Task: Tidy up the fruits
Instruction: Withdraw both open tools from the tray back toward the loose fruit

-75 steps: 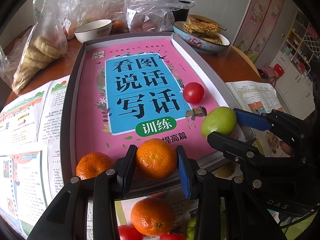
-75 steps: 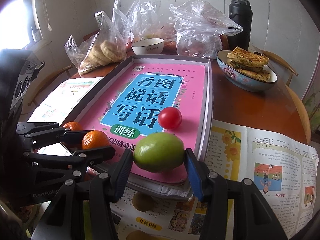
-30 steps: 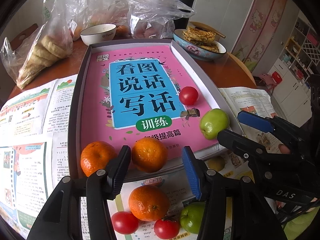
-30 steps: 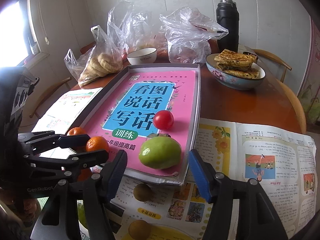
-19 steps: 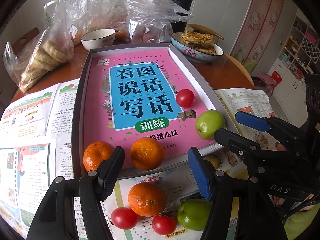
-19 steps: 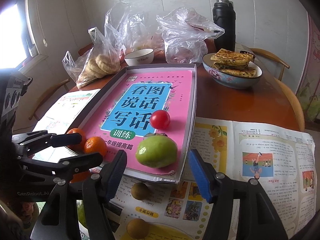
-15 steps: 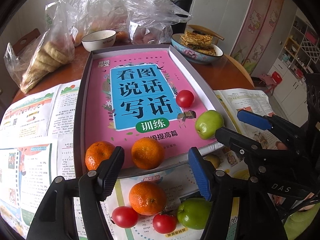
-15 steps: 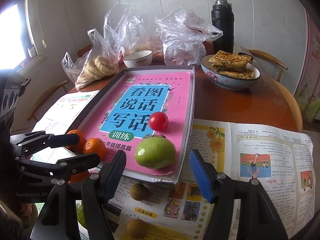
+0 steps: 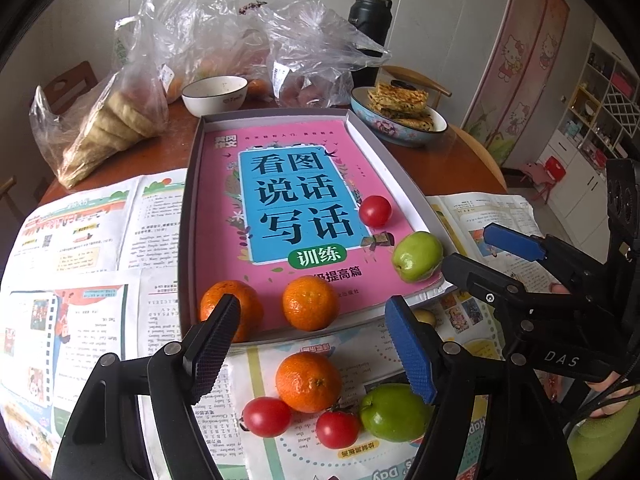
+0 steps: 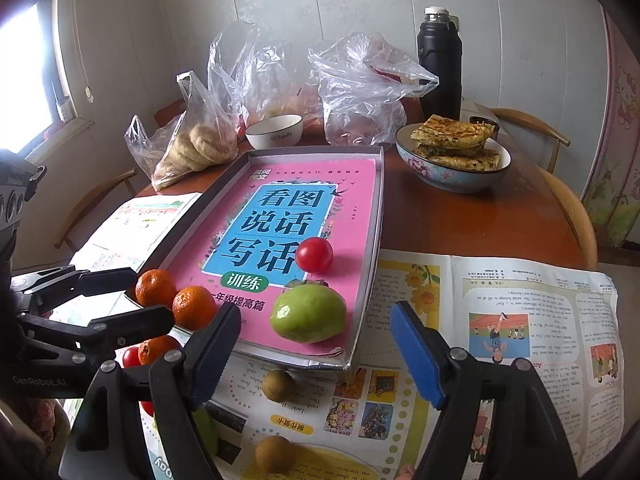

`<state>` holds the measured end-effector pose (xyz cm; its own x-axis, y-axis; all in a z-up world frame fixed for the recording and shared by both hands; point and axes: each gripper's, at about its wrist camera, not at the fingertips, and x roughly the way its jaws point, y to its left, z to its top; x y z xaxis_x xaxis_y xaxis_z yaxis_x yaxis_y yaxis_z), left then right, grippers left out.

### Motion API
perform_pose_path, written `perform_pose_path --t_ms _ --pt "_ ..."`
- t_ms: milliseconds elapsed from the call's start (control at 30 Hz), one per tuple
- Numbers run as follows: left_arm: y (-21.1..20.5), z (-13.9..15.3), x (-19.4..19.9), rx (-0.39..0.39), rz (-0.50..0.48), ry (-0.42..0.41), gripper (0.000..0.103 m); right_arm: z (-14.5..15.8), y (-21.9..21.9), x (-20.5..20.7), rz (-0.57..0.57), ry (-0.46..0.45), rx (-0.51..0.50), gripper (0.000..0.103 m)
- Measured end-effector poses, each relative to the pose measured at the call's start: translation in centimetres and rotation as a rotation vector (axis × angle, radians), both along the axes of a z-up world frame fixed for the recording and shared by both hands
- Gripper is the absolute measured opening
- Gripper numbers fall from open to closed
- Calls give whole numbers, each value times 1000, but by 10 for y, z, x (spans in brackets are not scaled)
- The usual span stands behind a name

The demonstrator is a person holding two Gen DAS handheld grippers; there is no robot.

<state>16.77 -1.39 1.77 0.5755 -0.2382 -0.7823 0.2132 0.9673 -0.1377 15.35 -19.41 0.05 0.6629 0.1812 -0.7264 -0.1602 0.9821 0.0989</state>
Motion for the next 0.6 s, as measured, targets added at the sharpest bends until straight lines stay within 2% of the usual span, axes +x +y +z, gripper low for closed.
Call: perform_pose_path --t_ms 200,300,600 --pt "5 3 -6 13 14 -7 77 3 2 -4 1 -8 0 77" --pt "9 4 -8 9 25 -10 79 5 2 -6 -2 -14 0 81" --pt "26 14 -12 -5 68 -37 79 10 4 -13 -1 -32 4 82"
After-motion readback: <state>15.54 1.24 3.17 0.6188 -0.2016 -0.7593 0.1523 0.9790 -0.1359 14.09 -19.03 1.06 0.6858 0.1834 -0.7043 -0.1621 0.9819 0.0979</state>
